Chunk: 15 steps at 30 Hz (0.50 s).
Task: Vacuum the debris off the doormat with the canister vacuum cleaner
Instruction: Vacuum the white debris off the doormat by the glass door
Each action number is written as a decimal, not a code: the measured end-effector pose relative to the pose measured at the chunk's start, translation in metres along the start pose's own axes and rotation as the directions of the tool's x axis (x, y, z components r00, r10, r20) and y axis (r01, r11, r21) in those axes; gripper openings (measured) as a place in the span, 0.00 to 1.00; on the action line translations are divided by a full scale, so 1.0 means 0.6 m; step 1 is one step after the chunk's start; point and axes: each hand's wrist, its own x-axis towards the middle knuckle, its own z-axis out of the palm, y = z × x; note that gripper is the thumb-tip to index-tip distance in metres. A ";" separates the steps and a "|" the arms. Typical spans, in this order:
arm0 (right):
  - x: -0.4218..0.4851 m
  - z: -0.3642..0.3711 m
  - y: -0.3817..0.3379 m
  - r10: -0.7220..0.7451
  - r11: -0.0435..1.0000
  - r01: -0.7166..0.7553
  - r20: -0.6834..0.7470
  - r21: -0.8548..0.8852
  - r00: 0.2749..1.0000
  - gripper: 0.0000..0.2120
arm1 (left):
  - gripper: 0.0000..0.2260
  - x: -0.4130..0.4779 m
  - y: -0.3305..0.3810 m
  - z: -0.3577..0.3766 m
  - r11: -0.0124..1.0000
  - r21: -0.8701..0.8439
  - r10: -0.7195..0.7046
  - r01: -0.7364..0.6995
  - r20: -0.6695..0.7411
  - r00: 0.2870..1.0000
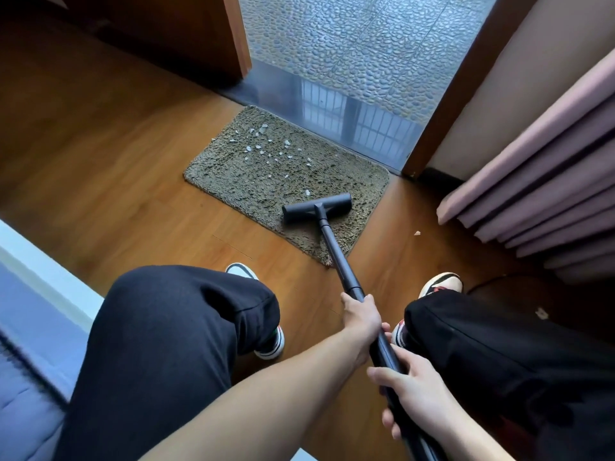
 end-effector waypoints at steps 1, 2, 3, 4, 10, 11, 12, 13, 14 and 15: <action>0.012 0.000 -0.007 -0.006 1.000 0.006 0.004 -0.009 1.000 0.10 | 0.19 0.008 0.010 0.000 1.000 -0.004 0.006 -0.006 -0.005 1.000; 0.023 0.002 -0.015 -0.010 1.000 0.010 0.009 -0.020 1.000 0.09 | 0.19 0.017 0.021 -0.001 1.000 -0.007 0.016 -0.016 -0.011 1.000; 0.035 0.004 -0.024 -0.014 0.999 0.015 0.014 -0.033 1.000 0.08 | 0.18 0.027 0.032 -0.003 0.999 -0.016 0.030 -0.030 -0.017 0.999; 0.047 0.007 -0.032 -0.019 0.999 0.020 0.018 -0.044 1.000 0.08 | 0.17 0.039 0.041 -0.005 0.999 -0.015 0.046 -0.047 -0.026 0.999; 0.103 0.017 -0.082 -0.031 0.999 0.031 0.008 -0.034 0.999 0.08 | 0.15 0.096 0.099 -0.009 0.996 0.005 0.089 -0.089 -0.061 0.994; 0.110 0.019 -0.089 -0.035 0.999 0.035 0.002 -0.028 0.999 0.07 | 0.15 0.103 0.109 -0.009 0.996 0.011 0.091 -0.090 -0.063 0.994; 0.116 0.022 -0.097 -0.039 0.999 0.039 -0.001 -0.022 0.999 0.07 | 0.15 0.111 0.118 -0.010 0.996 0.015 0.092 -0.091 -0.064 0.994; 0.122 0.025 -0.103 -0.043 0.999 0.043 -0.003 -0.015 0.999 0.07 | 0.16 0.116 0.126 -0.012 0.995 0.016 0.096 -0.095 -0.064 0.993; 0.126 0.028 -0.108 -0.045 0.999 0.045 -0.003 -0.006 0.999 0.06 | 0.16 0.121 0.132 -0.013 0.995 0.025 0.102 -0.100 -0.064 0.993; 0.129 0.031 -0.112 -0.045 0.999 0.045 -0.005 0.001 0.999 0.06 | 0.17 0.124 0.137 -0.015 0.994 0.037 0.107 -0.105 -0.067 0.992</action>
